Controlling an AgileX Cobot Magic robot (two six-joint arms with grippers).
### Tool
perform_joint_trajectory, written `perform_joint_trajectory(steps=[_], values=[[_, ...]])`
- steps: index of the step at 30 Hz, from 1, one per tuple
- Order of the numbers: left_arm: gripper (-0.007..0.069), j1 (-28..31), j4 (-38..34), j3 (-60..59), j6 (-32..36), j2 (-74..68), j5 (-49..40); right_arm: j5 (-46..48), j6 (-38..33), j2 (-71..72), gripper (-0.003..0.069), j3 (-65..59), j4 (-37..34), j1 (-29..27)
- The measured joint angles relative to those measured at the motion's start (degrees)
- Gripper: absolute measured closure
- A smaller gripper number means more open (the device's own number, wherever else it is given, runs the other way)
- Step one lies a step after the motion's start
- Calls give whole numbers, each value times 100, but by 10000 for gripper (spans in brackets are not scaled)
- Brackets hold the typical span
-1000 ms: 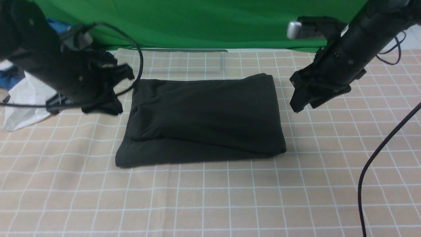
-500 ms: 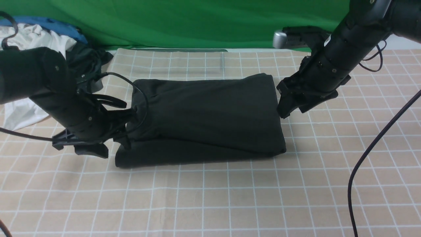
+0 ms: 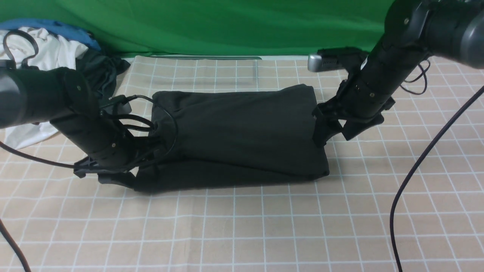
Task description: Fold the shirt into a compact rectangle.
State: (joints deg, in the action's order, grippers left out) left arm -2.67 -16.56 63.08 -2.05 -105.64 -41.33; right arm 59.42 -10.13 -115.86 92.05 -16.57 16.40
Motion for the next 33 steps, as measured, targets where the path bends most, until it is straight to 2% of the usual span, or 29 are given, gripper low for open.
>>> perform_joint_trajectory(steps=[2,3,5,7,12,16,17,18,19,20,22,28,33], values=[[446,0,-19,0,95,-11,-49,-3,0,-99,64,0,-10,0],[458,0,-25,0,95,-11,-49,-3,0,-108,64,0,-13,0],[573,0,-85,0,140,-16,-103,-3,2,-226,67,0,-79,0],[596,0,-85,0,157,-11,-107,-3,7,-336,67,0,-175,0],[596,0,-85,9,205,68,-148,-3,7,-519,76,0,-294,0],[596,-5,-85,67,205,220,-204,-68,12,-701,183,0,-388,0],[596,-5,-85,72,205,254,-211,-96,6,-733,241,0,-445,0],[596,-5,-90,72,205,286,-236,-110,-67,-762,381,0,-524,0],[596,-5,-97,72,205,290,-263,-110,-112,-762,434,0,-550,0],[596,-5,-110,72,205,292,-304,-103,-165,-762,517,12,-562,0],[596,-5,-132,78,205,292,-409,-41,-213,-715,543,12,-524,0],[596,-10,-300,78,205,297,-812,606,-169,-388,540,-4,-153,0],[596,-10,-361,54,58,452,-1139,749,-11,35,540,-468,-109,51]])
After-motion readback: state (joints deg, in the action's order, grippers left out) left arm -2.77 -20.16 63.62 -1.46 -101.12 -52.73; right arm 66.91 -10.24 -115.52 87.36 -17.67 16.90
